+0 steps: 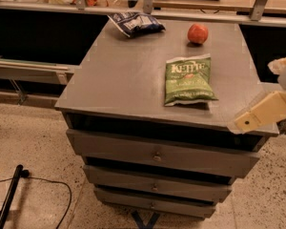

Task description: Pick green jalapeno chip bag

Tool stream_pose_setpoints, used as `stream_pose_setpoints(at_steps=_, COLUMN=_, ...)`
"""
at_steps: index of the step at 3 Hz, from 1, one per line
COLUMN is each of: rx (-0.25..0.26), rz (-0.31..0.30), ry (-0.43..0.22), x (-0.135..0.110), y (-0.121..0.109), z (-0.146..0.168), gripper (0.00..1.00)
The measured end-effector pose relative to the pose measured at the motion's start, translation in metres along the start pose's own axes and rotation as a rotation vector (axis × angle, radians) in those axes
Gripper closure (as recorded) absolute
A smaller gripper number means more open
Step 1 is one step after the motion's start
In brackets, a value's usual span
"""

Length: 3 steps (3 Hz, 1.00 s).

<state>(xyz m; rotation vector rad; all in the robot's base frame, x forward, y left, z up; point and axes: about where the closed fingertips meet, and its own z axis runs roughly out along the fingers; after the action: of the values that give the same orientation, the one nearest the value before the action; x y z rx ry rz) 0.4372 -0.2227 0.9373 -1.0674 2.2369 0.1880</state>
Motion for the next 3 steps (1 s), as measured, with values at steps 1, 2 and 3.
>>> stream_pose_setpoints(at_steps=1, rx=0.080, rz=0.112, ry=-0.115, x=0.015, y=-0.015, z=0.009, gripper=0.00)
stream_pose_setpoints(at_steps=2, rx=0.185, rz=0.207, ry=-0.168, x=0.024, y=-0.036, z=0.019, gripper=0.00)
stream_pose_setpoints(at_steps=3, rx=0.257, rz=0.251, ry=-0.195, x=0.011, y=-0.068, z=0.032, gripper=0.00)
